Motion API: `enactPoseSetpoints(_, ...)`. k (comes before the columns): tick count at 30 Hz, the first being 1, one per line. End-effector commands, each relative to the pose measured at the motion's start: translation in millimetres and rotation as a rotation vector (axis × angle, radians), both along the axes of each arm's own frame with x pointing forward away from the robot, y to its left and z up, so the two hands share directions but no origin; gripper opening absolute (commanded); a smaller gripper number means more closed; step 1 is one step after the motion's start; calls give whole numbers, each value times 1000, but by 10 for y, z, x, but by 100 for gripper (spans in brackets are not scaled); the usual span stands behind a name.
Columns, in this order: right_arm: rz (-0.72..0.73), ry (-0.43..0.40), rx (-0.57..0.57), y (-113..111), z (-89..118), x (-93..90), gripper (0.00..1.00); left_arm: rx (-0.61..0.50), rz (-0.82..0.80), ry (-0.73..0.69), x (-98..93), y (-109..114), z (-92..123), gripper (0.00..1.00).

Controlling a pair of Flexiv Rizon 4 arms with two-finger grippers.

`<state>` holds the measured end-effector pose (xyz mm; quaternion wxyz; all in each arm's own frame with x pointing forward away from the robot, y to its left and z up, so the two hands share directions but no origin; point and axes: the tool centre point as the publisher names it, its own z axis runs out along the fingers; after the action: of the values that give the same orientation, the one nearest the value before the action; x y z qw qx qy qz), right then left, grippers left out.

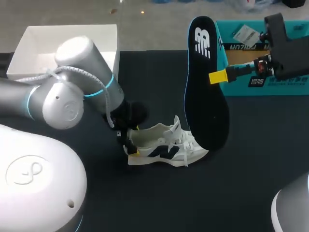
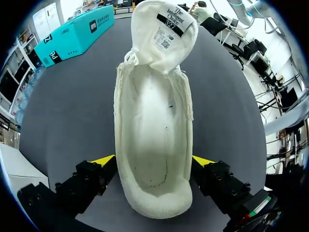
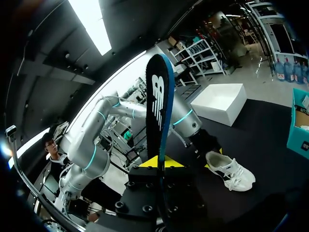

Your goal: Take the shoe out of the shoebox, open the shoe tongue, remove and reinsert the insole, then place the shoe into the shoebox

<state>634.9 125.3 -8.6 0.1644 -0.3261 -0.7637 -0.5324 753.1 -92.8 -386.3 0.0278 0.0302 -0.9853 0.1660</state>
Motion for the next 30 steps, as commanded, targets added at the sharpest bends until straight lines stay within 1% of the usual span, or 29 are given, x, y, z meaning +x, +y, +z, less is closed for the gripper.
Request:
enactPoseSetpoints(1,3,2,-2,30,-6,35,0,310,1,-13,-42,-32,40,100)
enactPoseSetpoints(8,3,2,-2,30,-6,35,0,297,8,-15,-63,19,73,100)
enactPoseSetpoints(16,3,2,-2,30,-6,35,0,269,-2,-35,-104,104,183,100)
enactPoseSetpoints(30,3,2,-2,30,-6,35,0,266,25,-72,-120,250,307,100)
